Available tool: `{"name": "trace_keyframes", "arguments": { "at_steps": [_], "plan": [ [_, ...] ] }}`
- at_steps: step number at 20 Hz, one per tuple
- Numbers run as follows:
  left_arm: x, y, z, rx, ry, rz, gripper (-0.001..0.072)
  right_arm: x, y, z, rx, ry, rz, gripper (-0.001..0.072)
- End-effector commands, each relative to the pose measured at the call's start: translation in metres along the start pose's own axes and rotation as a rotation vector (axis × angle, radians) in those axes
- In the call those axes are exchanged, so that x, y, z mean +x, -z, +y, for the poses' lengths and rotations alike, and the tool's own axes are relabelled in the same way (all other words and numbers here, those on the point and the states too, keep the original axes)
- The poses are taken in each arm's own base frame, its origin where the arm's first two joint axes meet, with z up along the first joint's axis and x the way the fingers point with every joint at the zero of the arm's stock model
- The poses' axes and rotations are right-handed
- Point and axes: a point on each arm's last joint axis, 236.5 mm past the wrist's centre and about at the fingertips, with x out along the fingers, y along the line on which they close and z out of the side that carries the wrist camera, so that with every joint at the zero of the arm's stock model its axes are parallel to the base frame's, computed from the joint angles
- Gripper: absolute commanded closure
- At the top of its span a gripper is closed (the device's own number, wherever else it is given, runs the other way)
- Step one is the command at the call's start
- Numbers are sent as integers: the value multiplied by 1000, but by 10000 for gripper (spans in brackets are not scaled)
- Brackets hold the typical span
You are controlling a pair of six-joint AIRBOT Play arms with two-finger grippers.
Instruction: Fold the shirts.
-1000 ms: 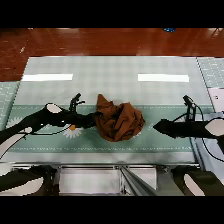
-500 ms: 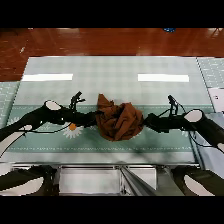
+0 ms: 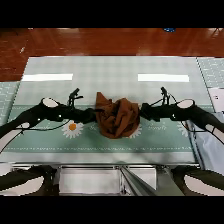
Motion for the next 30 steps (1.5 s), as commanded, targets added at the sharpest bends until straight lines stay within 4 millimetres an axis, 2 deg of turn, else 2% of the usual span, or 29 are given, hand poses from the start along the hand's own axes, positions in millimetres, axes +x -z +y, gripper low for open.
{"name": "trace_keyframes", "arguments": {
  "at_steps": [1,2,4,6,7,9,11,13,15,17,19,20,22,24,26,28,30],
  "plan": [
    [-47,-45,-24,28,72,-96,691,-37,-42,46,-195,-6,-57,685],
    [-77,-70,-38,53,95,-174,691,-62,-65,67,-254,11,-125,685],
    [-148,-118,-73,106,126,-358,691,-128,-106,117,-402,62,-269,685],
    [-229,-148,-123,211,149,-546,691,-198,-128,163,-540,134,-400,685],
    [-267,-153,-151,280,156,-628,691,-231,-131,187,-599,156,-461,685],
    [-341,-147,-212,442,162,-784,691,-298,-121,232,-707,170,-583,685],
    [-404,-123,-268,599,154,-926,691,-357,-95,266,-789,166,-700,685],
    [-452,-90,-310,724,130,-1047,691,-402,-59,281,-845,172,-784,685],
    [-484,-54,-330,812,55,-1139,691,-435,-23,274,-865,224,-838,685],
    [-498,-32,-318,816,-108,-1186,691,-464,4,245,-805,332,-870,685],
    [-503,-12,-289,762,-310,-1183,691,-484,28,217,-733,414,-884,685],
    [-506,-3,-277,727,-385,-1191,691,-486,40,208,-716,429,-872,685],
    [-504,13,-262,683,-447,-1203,691,-476,61,191,-688,434,-814,685],
    [-483,27,-248,672,-454,-1157,691,-456,76,169,-640,435,-735,685],
    [-449,32,-228,657,-409,-1068,691,-418,88,151,-608,400,-616,685],
    [-408,25,-194,590,-370,-949,691,-366,100,130,-576,345,-448,685],
    [-364,13,-145,474,-349,-821,691,-313,105,104,-524,309,-300,685]
  ]
}}
